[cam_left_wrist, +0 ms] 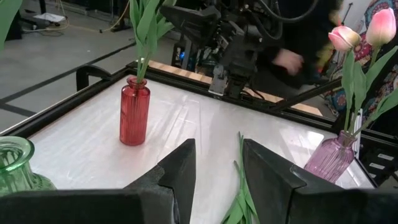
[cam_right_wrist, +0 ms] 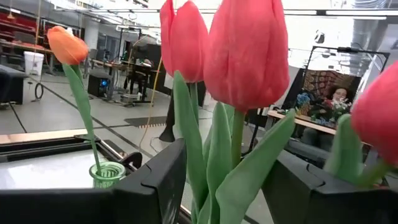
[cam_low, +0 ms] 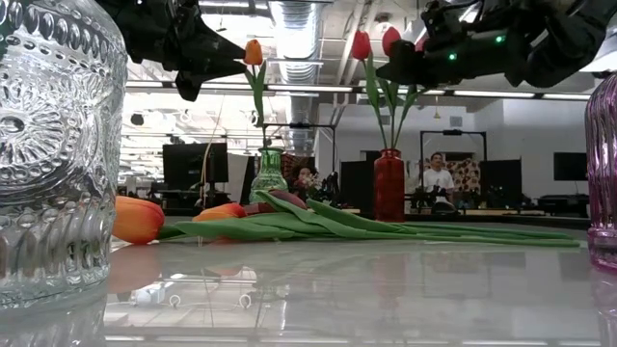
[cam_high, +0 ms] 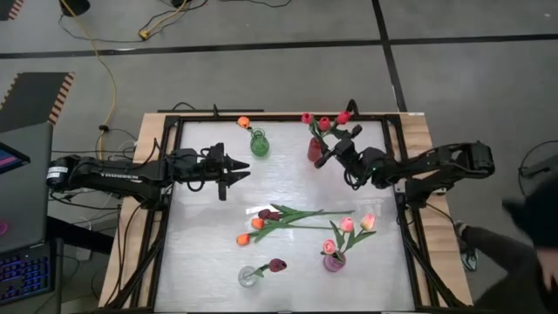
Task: Sort flowers into vase by color
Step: Put the red flower into the red vase, then put the dark red flower into the transparent vase
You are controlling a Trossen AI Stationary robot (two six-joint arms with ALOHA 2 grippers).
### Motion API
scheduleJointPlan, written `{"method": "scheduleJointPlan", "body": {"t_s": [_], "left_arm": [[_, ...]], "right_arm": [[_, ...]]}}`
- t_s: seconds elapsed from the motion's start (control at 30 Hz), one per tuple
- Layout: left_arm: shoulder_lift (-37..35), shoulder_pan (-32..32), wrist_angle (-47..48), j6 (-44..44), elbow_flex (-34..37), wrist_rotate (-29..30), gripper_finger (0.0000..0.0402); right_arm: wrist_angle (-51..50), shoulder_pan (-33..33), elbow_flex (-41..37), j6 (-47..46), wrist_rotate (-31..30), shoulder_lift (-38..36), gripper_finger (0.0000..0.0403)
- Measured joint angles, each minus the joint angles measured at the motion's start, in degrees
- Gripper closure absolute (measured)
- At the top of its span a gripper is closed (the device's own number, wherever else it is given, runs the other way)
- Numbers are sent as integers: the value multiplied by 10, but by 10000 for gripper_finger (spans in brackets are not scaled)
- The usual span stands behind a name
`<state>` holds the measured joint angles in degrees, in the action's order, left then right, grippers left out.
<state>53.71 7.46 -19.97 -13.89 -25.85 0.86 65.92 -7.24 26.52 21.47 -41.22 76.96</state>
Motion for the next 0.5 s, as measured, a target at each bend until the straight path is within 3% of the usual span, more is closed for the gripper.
{"method": "scheduleJointPlan", "body": {"t_s": [0.2,0.5], "left_arm": [[0,0,0,0,0,0,283],[0,0,0,0,0,0,283]], "right_arm": [[-7,27,0,0,-50,-28,190],[-105,103,0,-12,-127,-99,190]]}}
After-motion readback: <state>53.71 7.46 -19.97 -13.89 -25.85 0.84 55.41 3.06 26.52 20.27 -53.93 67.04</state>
